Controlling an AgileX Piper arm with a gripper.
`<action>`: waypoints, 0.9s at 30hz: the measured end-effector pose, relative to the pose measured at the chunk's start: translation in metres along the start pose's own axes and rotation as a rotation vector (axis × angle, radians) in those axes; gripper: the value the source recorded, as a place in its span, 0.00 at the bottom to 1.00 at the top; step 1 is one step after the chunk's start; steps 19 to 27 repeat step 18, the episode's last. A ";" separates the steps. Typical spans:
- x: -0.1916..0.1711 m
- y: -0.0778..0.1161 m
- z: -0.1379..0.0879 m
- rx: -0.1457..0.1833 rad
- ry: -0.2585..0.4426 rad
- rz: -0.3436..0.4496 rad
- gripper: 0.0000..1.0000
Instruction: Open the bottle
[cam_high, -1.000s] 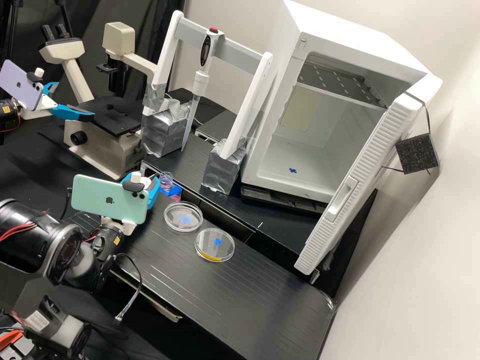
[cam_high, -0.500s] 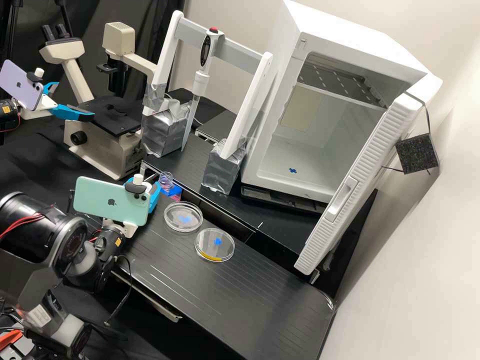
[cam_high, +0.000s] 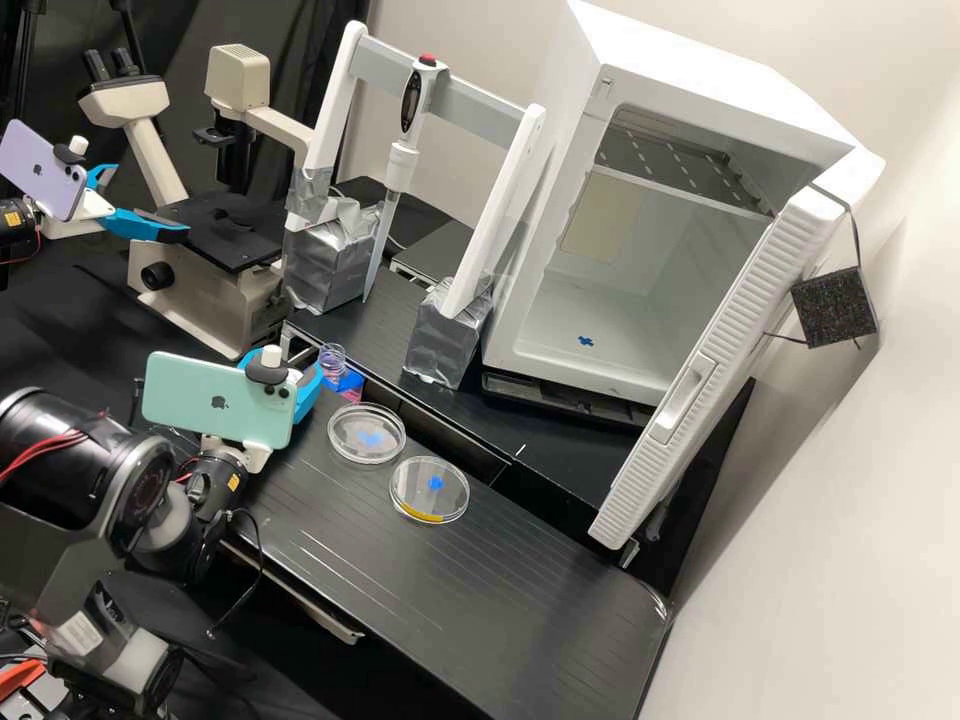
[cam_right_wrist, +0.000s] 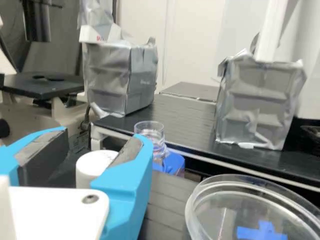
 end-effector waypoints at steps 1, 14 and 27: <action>-0.001 0.003 -0.002 -0.005 0.014 0.015 1.00; -0.036 0.047 -0.033 -0.038 0.164 0.250 1.00; -0.040 0.058 -0.032 0.029 0.181 0.342 1.00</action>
